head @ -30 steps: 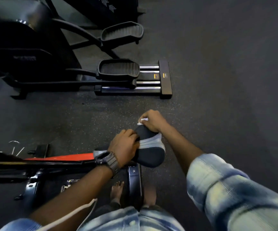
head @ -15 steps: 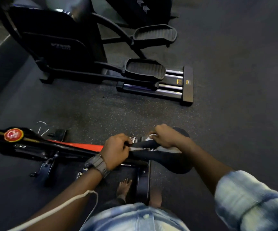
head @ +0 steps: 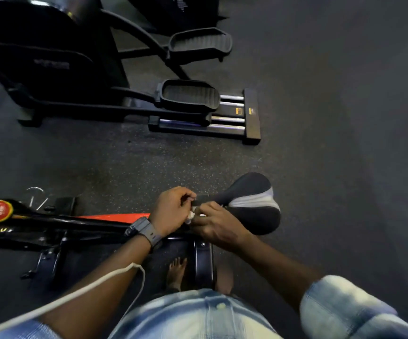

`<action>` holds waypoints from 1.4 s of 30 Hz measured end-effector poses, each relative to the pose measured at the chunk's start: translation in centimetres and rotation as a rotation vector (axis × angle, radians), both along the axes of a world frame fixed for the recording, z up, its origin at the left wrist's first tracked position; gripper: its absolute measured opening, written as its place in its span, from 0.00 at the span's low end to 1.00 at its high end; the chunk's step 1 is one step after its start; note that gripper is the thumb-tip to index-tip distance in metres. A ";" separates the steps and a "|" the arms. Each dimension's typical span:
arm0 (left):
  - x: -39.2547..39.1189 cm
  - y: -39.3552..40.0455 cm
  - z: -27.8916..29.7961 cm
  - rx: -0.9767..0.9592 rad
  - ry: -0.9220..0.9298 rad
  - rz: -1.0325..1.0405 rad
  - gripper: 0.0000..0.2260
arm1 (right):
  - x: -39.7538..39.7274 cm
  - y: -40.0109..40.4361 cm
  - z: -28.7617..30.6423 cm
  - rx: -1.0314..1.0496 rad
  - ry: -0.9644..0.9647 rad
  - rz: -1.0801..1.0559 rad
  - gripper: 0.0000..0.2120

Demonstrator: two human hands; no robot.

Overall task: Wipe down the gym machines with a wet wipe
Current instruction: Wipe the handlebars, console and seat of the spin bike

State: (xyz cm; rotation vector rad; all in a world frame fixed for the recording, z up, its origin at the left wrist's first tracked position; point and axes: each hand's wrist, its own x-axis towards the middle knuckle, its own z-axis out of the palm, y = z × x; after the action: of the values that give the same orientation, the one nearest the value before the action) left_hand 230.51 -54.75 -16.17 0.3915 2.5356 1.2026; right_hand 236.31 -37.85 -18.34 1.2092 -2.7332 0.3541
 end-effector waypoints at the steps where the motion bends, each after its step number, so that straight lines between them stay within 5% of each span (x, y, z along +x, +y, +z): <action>1: 0.1 0.5 -0.1 -0.024 0.068 -0.053 0.09 | 0.6 1.2 0.0 0.017 -0.005 -0.031 0.07; 8: 0.5 4.5 0.2 -0.219 0.316 -0.331 0.10 | 5.6 8.4 -0.3 0.077 -0.057 -0.337 0.08; 17: 2.3 10.6 0.4 -0.282 0.311 -0.522 0.12 | 8.5 10.5 -1.8 -0.165 -0.055 -0.538 0.04; 24: 3.5 15.0 0.4 -0.304 0.309 -0.557 0.18 | 10.8 10.6 -3.0 -0.693 -0.062 -1.026 0.04; 28: 3.7 16.4 0.4 -0.323 0.290 -0.566 0.20 | 11.7 9.7 -3.2 -1.110 -0.240 -1.337 0.09; 33: 3.7 17.2 0.6 -0.337 0.238 -0.560 0.20 | 8.5 12.1 -2.5 -1.391 -0.484 -1.374 0.15; 38: 3.7 18.1 0.4 -0.306 0.225 -0.467 0.12 | 3.2 15.7 -0.5 -1.139 -0.619 -1.152 0.10; 42: 3.3 18.5 0.2 -0.299 0.300 -0.398 0.09 | 6.3 15.5 -0.3 -0.845 -0.458 -1.185 0.10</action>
State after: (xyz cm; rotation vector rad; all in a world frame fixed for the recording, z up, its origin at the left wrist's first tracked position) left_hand 233.76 -36.29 -15.98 1.0057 2.6462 0.6468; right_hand 242.62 -22.35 -18.60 -0.7374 -2.5152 1.4373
